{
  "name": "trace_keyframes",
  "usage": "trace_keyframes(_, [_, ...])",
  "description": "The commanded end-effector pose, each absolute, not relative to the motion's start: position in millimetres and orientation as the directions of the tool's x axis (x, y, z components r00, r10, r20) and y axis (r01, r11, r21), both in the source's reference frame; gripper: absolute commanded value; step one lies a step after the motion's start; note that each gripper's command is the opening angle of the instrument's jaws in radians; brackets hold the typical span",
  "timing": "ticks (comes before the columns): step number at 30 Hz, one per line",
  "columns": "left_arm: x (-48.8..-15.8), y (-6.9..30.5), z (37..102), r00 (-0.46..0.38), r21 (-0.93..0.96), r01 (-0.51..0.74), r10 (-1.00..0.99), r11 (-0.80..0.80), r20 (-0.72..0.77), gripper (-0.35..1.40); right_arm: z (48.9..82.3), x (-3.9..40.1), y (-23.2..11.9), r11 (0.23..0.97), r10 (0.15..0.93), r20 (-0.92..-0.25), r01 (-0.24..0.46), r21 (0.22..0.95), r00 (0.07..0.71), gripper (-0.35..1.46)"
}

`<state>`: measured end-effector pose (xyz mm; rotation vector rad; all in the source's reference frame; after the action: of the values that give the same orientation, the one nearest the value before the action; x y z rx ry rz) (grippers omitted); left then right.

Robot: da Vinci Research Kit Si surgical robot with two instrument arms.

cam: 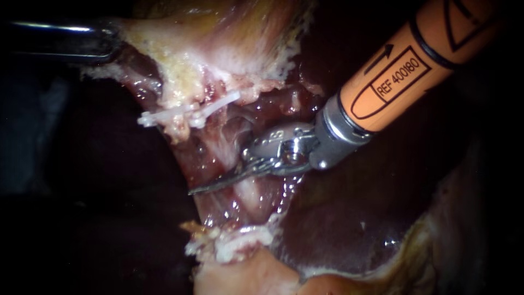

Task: Go back from the cut right tube

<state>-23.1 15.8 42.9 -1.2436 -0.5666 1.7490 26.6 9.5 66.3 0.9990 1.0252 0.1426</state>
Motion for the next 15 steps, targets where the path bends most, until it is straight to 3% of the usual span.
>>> trace_keyframes(1, [-23.1, 15.8, 42.9, -0.101, -0.769, -0.398, 0.857, -0.5, -0.505, -0.35, 66.3, 26.6, 9.5, 0.573, 0.528, -0.647, 0.331, 0.75, 0.55, -0.35])
trace_keyframes(13, [-23.1, 15.8, 42.9, -0.101, -0.769, -0.398, 0.857, -0.5, -0.505, -0.35, 65.9, 26.6, 9.5, 0.583, 0.529, -0.657, 0.333, 0.741, 0.537, -0.35])
trace_keyframes(14, [-23.1, 15.8, 42.9, -0.101, -0.769, -0.398, 0.857, -0.5, -0.505, -0.35, 65.8, 26.7, 9.4, 0.591, 0.54, -0.661, 0.324, 0.739, 0.521, 0.22])
trace_keyframes(15, [-23.1, 15.8, 42.9, -0.101, -0.769, -0.398, 0.857, -0.5, -0.505, -0.35, 65.7, 26.7, 9.3, 0.604, 0.552, -0.664, 0.307, 0.735, 0.504, 0.66])
